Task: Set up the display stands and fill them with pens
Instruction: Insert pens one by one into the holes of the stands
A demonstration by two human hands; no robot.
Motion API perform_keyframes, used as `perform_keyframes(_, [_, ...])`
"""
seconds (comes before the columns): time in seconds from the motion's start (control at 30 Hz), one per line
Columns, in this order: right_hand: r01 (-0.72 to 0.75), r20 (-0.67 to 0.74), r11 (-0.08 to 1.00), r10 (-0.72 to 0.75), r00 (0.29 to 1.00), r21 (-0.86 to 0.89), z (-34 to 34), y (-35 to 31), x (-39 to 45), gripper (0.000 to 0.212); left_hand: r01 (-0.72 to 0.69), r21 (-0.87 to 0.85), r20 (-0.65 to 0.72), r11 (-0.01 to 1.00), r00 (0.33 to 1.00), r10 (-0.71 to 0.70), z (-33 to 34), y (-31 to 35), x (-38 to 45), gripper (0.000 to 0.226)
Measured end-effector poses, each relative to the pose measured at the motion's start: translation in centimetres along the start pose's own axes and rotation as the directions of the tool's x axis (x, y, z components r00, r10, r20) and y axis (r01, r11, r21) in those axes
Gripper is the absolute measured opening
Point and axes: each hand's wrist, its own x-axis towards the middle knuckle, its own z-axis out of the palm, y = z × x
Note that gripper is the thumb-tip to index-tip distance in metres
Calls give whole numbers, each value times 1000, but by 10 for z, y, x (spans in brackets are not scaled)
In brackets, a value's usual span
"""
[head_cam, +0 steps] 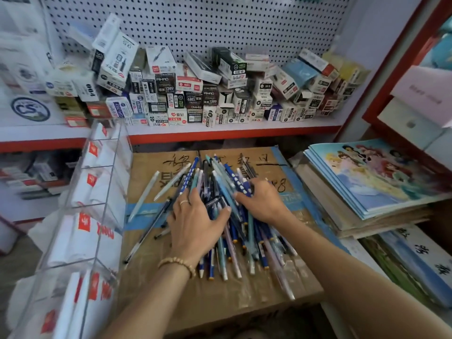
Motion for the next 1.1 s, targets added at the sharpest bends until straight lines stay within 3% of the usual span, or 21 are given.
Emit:
perform_keyframes(0.2, [-64,24,969,60,998,240,-11,-2,2,18,-9,-3,-58,1000,998,9,-1,9,29,91])
perform_keyframes(0.4, [-83,-87,915,127,988,395,-30,4,-1,18,-8,89,-54,996,998,13,4,30,48,69])
perform_keyframes(0.63, [-65,-107,876,132,985,479,-39,10,3,16,43,210,-73,977,997,-28,14,46,93,79])
perform_keyframes(0.83, [-54,-99,856,122,988,515,-39,16,5,14,-71,-158,-23,985,997,68,24,40,99,21])
perform_keyframes(1.1, [-39,-95,821,112,989,570,-41,9,5,10,-88,-508,29,857,992,119,11,51,96,30])
